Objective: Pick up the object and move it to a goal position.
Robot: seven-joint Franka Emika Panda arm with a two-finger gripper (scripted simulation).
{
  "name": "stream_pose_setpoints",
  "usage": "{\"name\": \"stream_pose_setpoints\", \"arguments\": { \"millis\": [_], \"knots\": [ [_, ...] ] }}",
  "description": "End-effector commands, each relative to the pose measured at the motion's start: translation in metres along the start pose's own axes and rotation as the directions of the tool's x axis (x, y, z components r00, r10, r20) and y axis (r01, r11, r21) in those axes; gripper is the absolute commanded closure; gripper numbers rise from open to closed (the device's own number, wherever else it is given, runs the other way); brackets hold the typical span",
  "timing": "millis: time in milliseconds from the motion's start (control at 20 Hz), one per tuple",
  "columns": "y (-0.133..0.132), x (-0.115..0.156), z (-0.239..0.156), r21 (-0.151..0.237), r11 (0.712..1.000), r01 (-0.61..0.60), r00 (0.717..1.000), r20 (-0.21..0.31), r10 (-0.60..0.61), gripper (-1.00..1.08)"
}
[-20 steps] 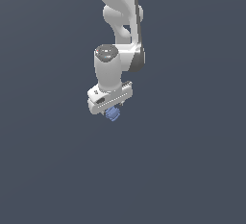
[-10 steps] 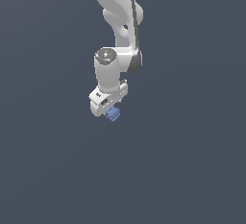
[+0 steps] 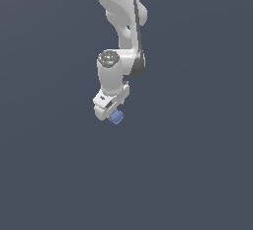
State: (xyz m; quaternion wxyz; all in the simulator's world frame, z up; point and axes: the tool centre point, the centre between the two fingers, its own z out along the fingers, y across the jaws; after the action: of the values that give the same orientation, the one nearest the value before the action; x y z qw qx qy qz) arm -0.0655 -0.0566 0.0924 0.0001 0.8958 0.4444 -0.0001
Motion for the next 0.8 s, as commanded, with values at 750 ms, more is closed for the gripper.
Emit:
{"name": "stream_pose_setpoints", "arguments": {
  "millis": [750],
  "knots": [
    [-0.001, -0.001, 0.044, 0.0, 1.0, 0.011, 1.0, 0.0, -0.011, -0.92]
  ]
}}
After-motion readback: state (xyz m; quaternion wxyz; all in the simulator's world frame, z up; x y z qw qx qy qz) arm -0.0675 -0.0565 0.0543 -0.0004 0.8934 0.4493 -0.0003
